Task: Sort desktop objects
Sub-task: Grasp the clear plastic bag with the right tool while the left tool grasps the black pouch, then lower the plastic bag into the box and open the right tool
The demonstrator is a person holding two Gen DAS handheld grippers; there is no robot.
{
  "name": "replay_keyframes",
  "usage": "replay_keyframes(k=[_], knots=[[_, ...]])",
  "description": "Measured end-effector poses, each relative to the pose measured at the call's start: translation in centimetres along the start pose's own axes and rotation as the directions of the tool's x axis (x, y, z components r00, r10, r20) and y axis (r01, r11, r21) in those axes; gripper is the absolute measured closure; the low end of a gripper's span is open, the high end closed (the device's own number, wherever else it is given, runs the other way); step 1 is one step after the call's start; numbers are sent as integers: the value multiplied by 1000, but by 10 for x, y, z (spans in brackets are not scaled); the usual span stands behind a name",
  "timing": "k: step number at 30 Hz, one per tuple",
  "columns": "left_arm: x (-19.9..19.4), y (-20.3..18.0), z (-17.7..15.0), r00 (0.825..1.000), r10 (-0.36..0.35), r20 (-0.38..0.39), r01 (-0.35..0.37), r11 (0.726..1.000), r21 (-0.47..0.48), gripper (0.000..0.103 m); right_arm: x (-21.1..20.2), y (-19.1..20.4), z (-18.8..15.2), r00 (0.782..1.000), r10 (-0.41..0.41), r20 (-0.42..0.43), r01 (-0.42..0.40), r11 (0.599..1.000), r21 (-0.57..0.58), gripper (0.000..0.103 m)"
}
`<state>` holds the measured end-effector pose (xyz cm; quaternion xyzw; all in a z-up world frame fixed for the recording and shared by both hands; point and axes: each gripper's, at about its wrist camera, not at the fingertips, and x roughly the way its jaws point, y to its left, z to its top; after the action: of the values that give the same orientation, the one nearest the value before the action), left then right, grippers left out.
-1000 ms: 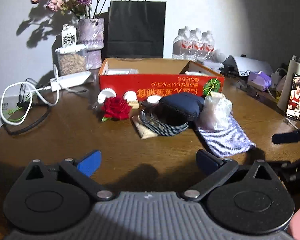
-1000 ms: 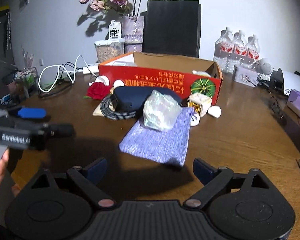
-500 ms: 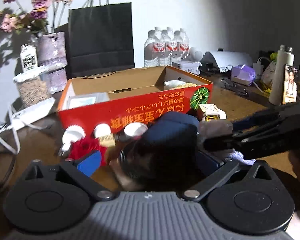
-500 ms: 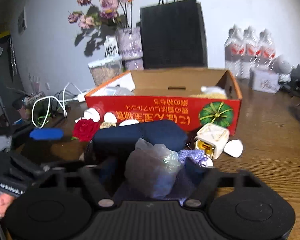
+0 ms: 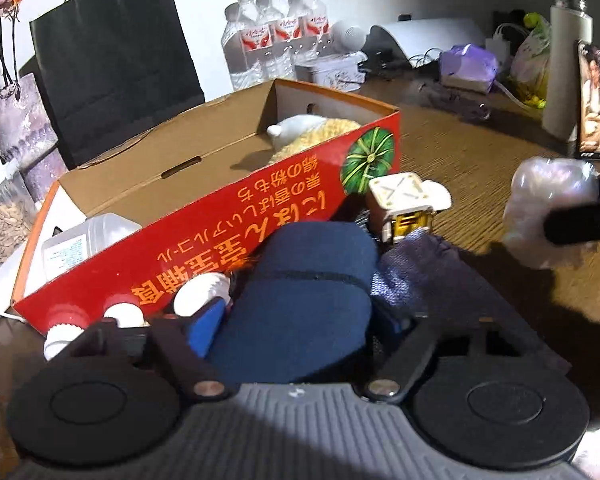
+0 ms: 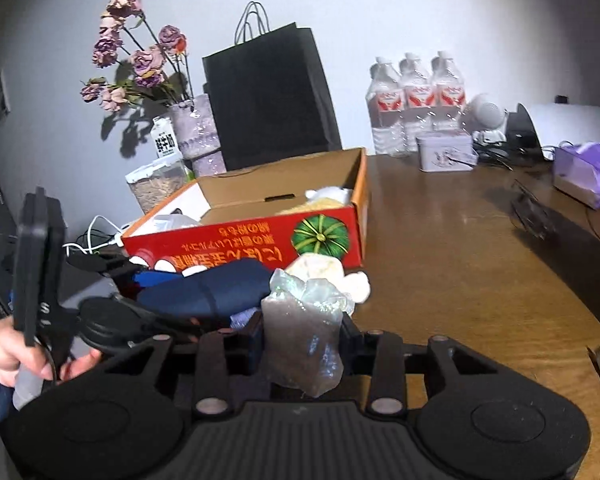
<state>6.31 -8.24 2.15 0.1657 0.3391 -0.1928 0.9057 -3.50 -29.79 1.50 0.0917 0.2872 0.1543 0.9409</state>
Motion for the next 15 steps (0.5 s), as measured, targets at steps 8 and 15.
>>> replay_keyframes(k=[8, 15], knots=[[-56, 18, -3, 991, 19, 129, 3, 986, -167, 44, -4, 13, 5, 998, 59, 31, -59, 998, -22, 67], [-96, 75, 22, 975, 33, 222, 41, 946, -321, 44, -4, 29, 32, 992, 100, 70, -97, 994, -54, 67]])
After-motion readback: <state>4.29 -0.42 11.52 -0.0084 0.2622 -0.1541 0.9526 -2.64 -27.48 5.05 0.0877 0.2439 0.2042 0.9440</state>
